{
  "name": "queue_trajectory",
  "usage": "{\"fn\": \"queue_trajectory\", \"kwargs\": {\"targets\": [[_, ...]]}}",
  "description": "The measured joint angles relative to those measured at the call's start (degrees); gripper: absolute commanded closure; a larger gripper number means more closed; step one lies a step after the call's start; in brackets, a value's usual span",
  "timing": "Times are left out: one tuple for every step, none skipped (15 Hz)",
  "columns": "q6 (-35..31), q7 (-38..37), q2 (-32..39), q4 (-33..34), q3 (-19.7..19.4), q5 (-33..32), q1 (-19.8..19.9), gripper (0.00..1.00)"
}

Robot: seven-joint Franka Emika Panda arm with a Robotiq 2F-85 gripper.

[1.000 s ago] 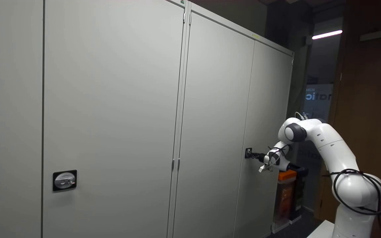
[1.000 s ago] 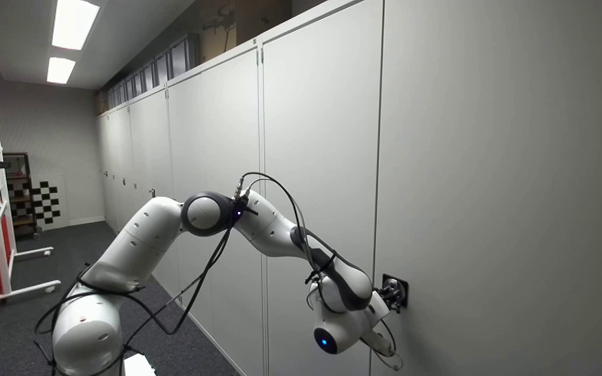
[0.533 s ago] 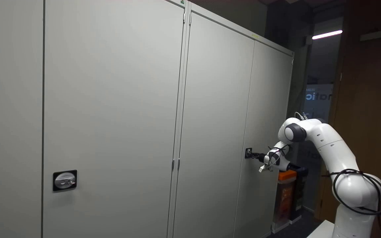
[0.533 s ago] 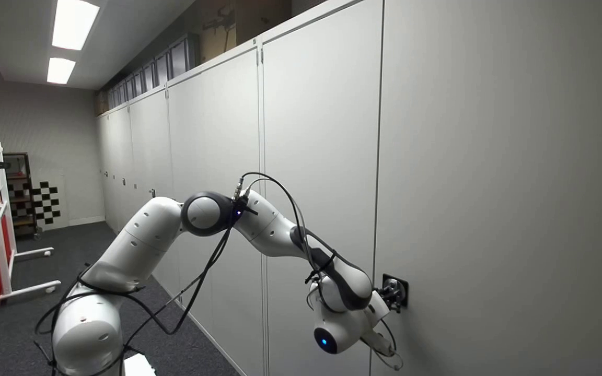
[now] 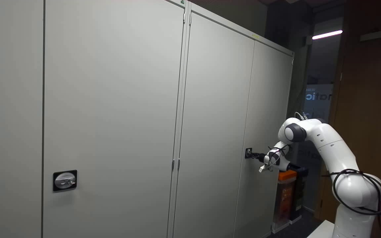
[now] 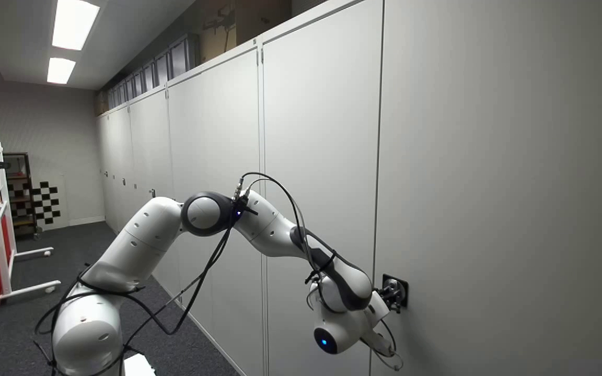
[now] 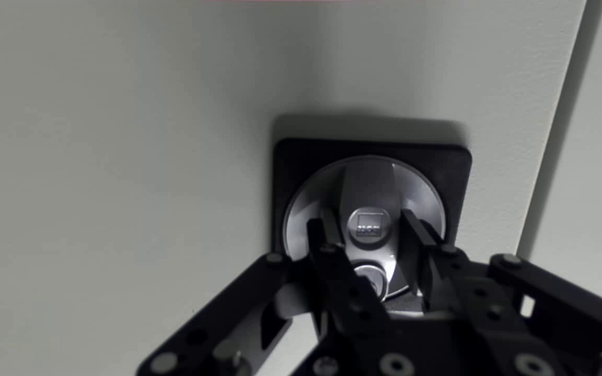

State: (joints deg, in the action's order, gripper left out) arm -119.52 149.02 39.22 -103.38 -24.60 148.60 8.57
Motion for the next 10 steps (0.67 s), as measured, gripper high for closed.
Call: {"fn": "queue_trajectory", "kwargs": {"targets": [[0.0, 0.0, 0.0, 0.0, 0.0, 0.0, 0.0, 0.8], [-0.01, 0.0, 0.0, 0.0, 0.0, 0.0, 0.0, 0.43], [-0.01, -0.01, 0.0, 0.0, 0.0, 0.0, 0.0, 0.42], [-0.07, -0.03, -0.01, 0.01, -0.01, 0.12, 0.01, 0.37], [-0.31, -0.03, -0.03, 0.2, 0.16, 0.08, 0.36, 0.27], [-0.68, -0.03, -0.03, 0.49, 0.39, 0.06, 0.7, 0.2], [-1.11, -0.03, -0.03, 0.75, 0.49, 0.12, 0.95, 0.11], [-1.56, -0.06, -0.03, 1.06, 0.65, 0.12, 1.25, 0.04], [-2.11, -0.1, -0.04, 1.4, 0.83, 0.12, 1.57, 0.01], [-2.51, -0.16, -0.08, 1.64, 1.06, 0.13, 1.89, 0.0]]}}
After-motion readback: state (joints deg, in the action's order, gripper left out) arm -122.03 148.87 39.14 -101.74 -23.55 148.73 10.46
